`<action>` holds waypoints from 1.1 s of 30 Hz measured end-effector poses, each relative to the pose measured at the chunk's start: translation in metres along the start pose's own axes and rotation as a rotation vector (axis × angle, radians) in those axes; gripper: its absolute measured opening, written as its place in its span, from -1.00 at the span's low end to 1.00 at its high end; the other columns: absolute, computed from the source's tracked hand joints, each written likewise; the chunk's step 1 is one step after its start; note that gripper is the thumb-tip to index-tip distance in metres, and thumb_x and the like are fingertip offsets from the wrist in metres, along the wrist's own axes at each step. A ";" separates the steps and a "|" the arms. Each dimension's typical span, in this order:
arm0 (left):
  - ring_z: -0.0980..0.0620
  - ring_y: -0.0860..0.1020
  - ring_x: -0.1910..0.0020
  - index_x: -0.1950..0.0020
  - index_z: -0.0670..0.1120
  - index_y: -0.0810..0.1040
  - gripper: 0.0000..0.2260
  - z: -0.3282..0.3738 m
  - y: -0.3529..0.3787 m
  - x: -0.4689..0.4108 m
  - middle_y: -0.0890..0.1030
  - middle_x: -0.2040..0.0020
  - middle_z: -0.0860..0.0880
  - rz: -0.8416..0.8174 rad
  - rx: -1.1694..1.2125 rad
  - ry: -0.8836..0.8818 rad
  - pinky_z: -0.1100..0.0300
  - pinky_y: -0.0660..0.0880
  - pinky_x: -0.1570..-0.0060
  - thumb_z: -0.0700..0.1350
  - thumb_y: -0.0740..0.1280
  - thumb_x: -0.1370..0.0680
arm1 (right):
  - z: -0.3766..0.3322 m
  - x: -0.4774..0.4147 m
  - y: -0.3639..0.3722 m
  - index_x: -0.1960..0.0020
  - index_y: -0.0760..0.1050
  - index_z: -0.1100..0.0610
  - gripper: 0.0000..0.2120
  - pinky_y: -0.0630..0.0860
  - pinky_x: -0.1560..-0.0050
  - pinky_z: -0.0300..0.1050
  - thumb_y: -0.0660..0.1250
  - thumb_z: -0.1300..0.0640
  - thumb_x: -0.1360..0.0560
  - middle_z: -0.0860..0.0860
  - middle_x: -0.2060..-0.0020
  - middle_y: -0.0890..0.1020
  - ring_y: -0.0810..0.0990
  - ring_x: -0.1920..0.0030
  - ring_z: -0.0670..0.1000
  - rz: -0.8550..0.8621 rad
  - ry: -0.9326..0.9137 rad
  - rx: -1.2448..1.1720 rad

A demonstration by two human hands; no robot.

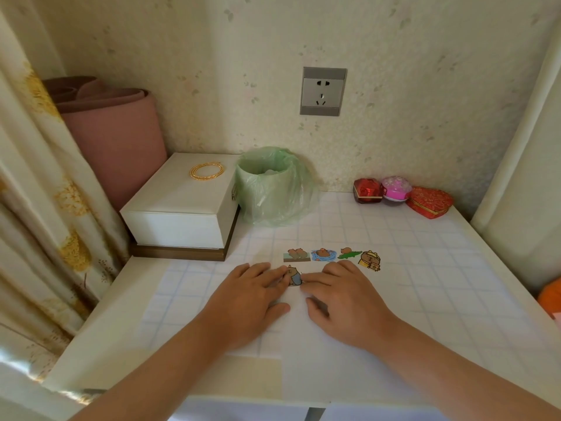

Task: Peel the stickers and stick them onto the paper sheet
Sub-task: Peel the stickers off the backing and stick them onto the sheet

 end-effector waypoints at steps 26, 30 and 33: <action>0.08 0.21 -0.54 -0.45 0.17 0.44 -0.22 -0.007 -0.012 -0.002 0.31 -0.53 0.12 -0.146 0.388 -0.091 0.14 0.09 -0.53 0.48 -0.25 -0.47 | 0.020 -0.012 -0.013 0.16 0.70 -0.10 -0.77 0.53 0.03 -0.03 0.27 -0.03 -0.49 -0.19 -0.01 0.70 0.63 -0.03 -0.05 -0.185 0.106 -0.110; 0.30 0.27 -0.41 -0.43 0.06 0.48 -0.59 -0.021 -0.030 -0.003 0.41 -0.43 0.17 -0.023 0.585 -0.219 0.37 0.12 -0.43 0.14 0.21 -0.61 | 0.015 -0.023 -0.013 0.16 0.65 -0.05 -0.72 0.48 0.09 -0.01 0.18 -0.05 -0.50 -0.16 0.16 0.65 0.57 0.12 -0.03 -0.203 0.148 -0.103; 0.40 0.40 -0.19 -0.39 0.06 0.52 -0.67 -0.039 -0.044 -0.002 0.47 -0.33 0.19 0.071 0.643 -0.297 0.63 0.13 -0.19 -0.09 0.30 -0.62 | 0.011 -0.040 -0.014 0.08 0.67 -0.05 -0.75 0.48 0.08 0.00 0.21 -0.01 -0.52 -0.13 0.10 0.66 0.57 0.13 -0.03 -0.196 0.188 -0.126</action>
Point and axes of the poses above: each hand's wrist, its own x-axis away from the middle knuckle, its own y-axis out of the palm, z = x × y, the point moved 5 cm from there along -x, towards the middle knuckle
